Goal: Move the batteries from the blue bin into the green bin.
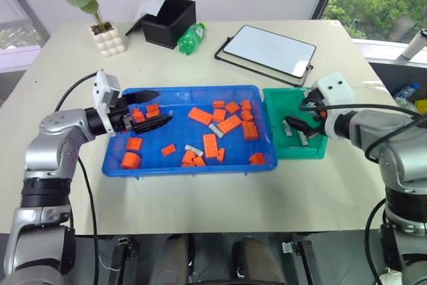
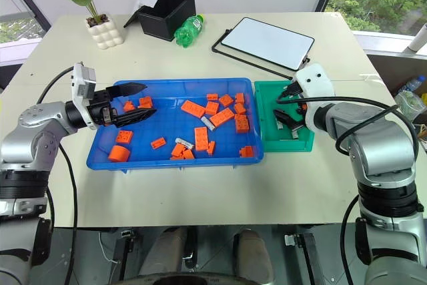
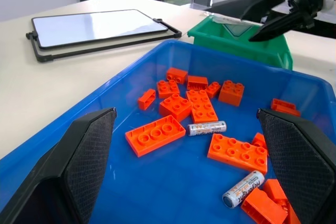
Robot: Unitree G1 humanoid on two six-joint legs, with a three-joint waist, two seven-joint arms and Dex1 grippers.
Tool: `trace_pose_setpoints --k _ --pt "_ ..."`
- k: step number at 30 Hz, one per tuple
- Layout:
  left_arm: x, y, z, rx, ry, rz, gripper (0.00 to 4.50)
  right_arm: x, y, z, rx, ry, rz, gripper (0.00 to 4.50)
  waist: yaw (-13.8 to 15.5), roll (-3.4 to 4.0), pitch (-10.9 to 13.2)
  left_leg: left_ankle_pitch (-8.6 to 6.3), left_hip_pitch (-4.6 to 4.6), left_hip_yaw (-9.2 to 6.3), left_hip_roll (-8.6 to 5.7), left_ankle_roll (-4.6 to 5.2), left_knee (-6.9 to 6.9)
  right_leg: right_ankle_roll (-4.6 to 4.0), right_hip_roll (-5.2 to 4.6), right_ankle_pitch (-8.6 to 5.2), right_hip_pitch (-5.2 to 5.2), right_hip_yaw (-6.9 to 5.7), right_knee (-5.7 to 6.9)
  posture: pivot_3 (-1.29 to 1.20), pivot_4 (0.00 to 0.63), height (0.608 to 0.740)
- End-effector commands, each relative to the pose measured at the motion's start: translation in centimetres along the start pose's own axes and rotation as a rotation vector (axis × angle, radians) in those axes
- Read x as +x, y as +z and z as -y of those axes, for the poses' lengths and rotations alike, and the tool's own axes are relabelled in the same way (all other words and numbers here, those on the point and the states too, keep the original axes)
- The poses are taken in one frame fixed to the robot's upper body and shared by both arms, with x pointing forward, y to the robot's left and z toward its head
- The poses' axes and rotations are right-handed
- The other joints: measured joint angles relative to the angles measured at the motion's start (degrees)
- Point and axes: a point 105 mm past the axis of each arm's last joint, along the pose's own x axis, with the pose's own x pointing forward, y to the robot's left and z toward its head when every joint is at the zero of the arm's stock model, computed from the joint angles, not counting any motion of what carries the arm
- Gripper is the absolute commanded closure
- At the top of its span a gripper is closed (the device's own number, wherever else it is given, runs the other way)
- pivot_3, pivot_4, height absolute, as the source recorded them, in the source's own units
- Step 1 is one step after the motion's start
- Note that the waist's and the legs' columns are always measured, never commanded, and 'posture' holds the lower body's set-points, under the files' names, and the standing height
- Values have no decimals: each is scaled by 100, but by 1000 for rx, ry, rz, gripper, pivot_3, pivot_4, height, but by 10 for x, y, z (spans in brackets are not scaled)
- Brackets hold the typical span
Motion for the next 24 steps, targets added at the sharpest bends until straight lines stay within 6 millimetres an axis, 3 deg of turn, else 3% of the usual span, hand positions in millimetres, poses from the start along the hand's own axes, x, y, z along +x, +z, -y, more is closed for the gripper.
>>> trace_pose_setpoints --k 1,4,6,9,13,18,24 --pt "-2 12 0 50 6 15 0 -5 13 12 -100 -57 48 70 -1 0 0 0 0 0 0 0 1 0 0 0 0 0 0 0 150 740" --pt "-3 12 0 49 10 13 0 -6 49 14 -173 -45 181 70 -29 1 1 0 0 0 0 1 2 0 2 0 0 0 0 0 150 740" --pt "-3 12 0 48 12 12 0 -7 73 2 -196 40 279 70 -57 4 2 0 1 1 2 0 2 0 6 0 -2 1 2 0 150 740" --pt "-4 12 1 46 9 6 0 -8 91 -23 -221 203 355 70 -36 3 2 0 2 -4 7 0 0 0 12 0 -2 0 3 0 150 740" --pt "-12 11 10 39 -15 -36 0 -9 90 -73 -254 522 361 70 -27 1 3 -2 0 -4 3 4 1 0 6 0 1 0 1 0 150 740" --pt "-25 8 25 27 -45 -107 0 -12 86 -108 -284 747 344 70 -18 1 3 -3 0 -5 1 5 7 0 -2 0 5 0 2 0 150 740" --pt "-44 4 45 19 -72 -202 0 -8 82 -137 -300 914 320 70 -29 1 3 -3 2 -8 4 5 6 0 -2 0 4 0 1 0 150 740"
